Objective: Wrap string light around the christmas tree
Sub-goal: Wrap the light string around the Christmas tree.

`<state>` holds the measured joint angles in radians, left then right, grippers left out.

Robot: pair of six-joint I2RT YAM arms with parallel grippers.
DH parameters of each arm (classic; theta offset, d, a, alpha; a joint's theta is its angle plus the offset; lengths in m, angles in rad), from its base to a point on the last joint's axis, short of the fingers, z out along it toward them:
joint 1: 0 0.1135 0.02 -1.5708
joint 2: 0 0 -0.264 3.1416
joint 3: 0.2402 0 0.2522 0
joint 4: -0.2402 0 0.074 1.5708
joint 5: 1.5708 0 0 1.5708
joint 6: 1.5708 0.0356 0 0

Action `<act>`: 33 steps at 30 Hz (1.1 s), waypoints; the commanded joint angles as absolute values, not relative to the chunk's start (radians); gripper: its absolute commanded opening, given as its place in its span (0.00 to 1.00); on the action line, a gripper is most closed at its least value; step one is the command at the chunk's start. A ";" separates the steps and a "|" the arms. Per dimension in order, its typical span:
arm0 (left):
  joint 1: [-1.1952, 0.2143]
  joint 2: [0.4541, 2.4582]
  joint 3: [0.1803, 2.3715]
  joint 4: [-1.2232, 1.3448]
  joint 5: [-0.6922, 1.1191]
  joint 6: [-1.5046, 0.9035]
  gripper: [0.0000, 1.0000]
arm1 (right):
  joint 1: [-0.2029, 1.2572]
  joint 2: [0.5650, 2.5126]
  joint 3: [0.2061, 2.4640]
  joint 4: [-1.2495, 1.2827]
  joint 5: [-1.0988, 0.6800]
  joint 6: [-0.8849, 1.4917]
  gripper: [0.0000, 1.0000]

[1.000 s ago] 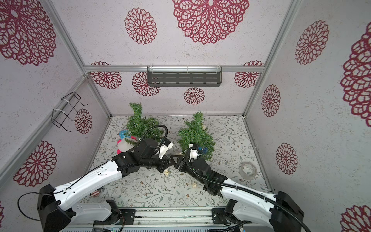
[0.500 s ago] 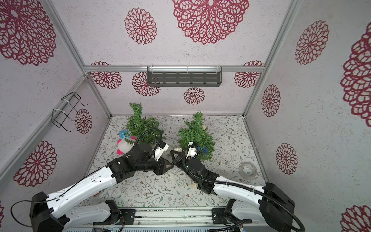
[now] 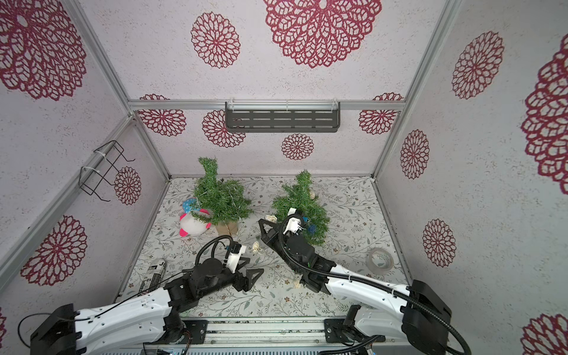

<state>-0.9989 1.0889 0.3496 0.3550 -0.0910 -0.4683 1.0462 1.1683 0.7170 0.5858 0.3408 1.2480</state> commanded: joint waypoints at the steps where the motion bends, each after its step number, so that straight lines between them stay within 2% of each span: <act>1: -1.005 1.207 0.368 0.703 -0.165 -0.375 0.81 | 1.049 1.153 0.751 0.616 0.353 1.227 0.00; 10: -0.998 1.432 0.413 0.933 -0.186 -0.349 0.64 | 1.048 1.151 0.766 0.621 0.321 1.259 0.00; 14: -1.002 1.553 0.418 1.111 -0.166 -0.369 0.63 | 1.050 1.148 0.771 0.627 0.322 1.261 0.00; 15: -1.002 1.581 0.417 1.160 -0.162 -0.372 0.58 | 1.049 1.147 0.772 0.627 0.321 1.261 0.00; 17: -1.002 1.605 0.402 1.222 -0.163 -0.382 0.35 | 1.048 1.145 0.769 0.626 0.328 1.259 0.00; 19: -1.002 1.574 0.376 1.223 -0.180 -0.385 0.19 | 1.048 1.138 0.762 0.623 0.335 1.254 0.00; 25: -0.998 1.318 0.331 0.928 -0.243 -0.423 0.00 | 1.036 1.107 0.759 0.571 0.328 1.219 0.00; 26: -0.998 1.276 0.337 0.854 -0.244 -0.438 0.00 | 1.035 1.101 0.760 0.559 0.328 1.215 0.00; 30: -0.995 1.041 0.434 0.284 -0.325 -0.495 0.00 | 1.028 1.074 0.750 0.508 0.335 1.193 0.00; 33: -0.974 0.878 0.422 0.129 -0.328 -0.520 0.00 | 1.025 1.074 0.746 0.514 0.327 1.187 0.00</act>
